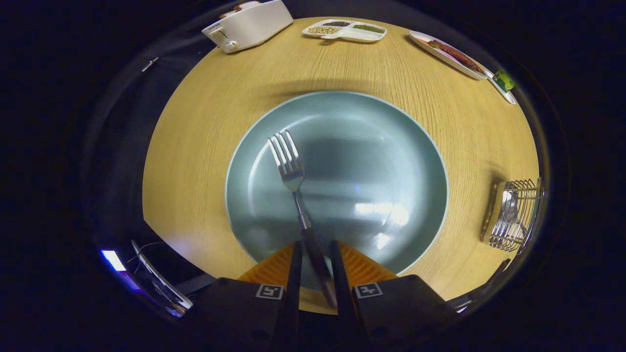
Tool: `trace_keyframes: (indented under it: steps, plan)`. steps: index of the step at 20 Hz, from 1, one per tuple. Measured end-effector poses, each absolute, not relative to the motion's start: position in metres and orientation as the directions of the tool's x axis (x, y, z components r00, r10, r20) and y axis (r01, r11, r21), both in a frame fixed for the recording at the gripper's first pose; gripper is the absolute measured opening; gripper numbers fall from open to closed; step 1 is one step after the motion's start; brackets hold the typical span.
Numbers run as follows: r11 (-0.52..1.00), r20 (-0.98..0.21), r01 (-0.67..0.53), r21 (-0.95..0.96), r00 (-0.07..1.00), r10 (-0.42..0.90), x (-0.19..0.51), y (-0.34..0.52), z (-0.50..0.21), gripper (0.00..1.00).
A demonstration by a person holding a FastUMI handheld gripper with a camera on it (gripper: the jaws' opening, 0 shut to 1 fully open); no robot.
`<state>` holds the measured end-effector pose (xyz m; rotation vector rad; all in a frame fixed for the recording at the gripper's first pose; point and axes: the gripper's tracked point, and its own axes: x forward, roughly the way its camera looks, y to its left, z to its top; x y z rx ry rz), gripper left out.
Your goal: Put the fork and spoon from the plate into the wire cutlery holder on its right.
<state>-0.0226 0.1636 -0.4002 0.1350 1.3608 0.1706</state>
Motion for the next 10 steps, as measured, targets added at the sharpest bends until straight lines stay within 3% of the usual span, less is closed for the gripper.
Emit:
trace_keyframes:
  steps: [2,4,10]
  plan:
    - [0.967,-0.952,-0.037,0.251,0.169,0.254,-0.026,0.171,-0.400,0.21]
    - [0.962,-0.952,-0.055,0.266,0.141,0.272,-0.032,0.170,-0.398,0.11]
    - [0.937,-0.920,-0.034,0.348,0.180,0.348,-0.021,0.171,-0.366,0.08]
